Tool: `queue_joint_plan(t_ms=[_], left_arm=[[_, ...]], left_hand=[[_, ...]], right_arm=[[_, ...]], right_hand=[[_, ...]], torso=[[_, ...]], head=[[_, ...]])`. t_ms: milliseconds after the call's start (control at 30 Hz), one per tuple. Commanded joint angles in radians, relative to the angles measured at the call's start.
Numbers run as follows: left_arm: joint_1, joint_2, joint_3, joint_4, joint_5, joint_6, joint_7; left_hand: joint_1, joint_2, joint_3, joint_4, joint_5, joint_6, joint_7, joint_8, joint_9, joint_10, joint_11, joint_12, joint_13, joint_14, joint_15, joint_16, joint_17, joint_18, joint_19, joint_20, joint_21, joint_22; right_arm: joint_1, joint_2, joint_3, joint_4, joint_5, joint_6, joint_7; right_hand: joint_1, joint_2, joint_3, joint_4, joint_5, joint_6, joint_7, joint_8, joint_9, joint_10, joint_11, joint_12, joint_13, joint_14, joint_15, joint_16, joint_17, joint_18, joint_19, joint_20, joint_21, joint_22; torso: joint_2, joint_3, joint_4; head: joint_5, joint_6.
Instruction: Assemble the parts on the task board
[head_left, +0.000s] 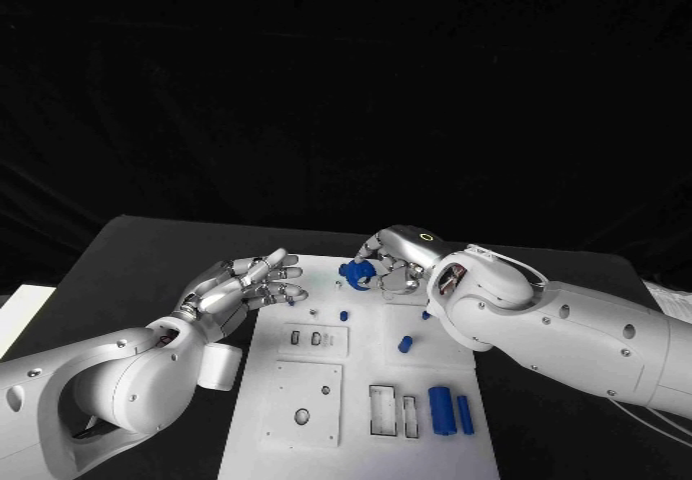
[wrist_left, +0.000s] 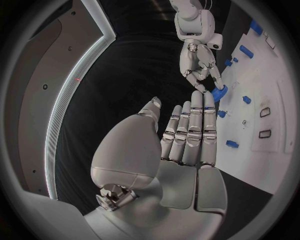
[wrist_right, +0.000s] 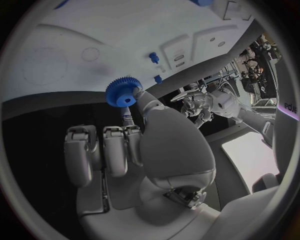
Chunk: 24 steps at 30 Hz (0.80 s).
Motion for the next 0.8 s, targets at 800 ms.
queue_joint_plan(t_ms=[800], left_arm=[[0.001,0.013,0.001,-0.001,0.001,0.023,0.005]], left_hand=[[0.007,0.000,0.000,-0.004,-0.001,-0.001,0.006,-0.005,0.000,-0.005,-0.001,-0.005,-0.001,-0.009,0.002,-0.007,0.002,0.002,-0.008,-0.001,-0.007,-0.002]], right_arm=[[-0.010,0.156,-0.031,-0.147,-0.047,0.044,-0.034]], right_hand=[[-0.020,-0.008,0.010,0.004,-0.001,0.041,-0.023,-0.002,0.017,0.040,-0.003,-0.018,0.173,0.073,-0.003,0.000,0.089,-0.009,0.074,-0.010,0.002,0.166]], torso=[[0.003,0.0011,0.0020]], head=[[0.007,-0.009]])
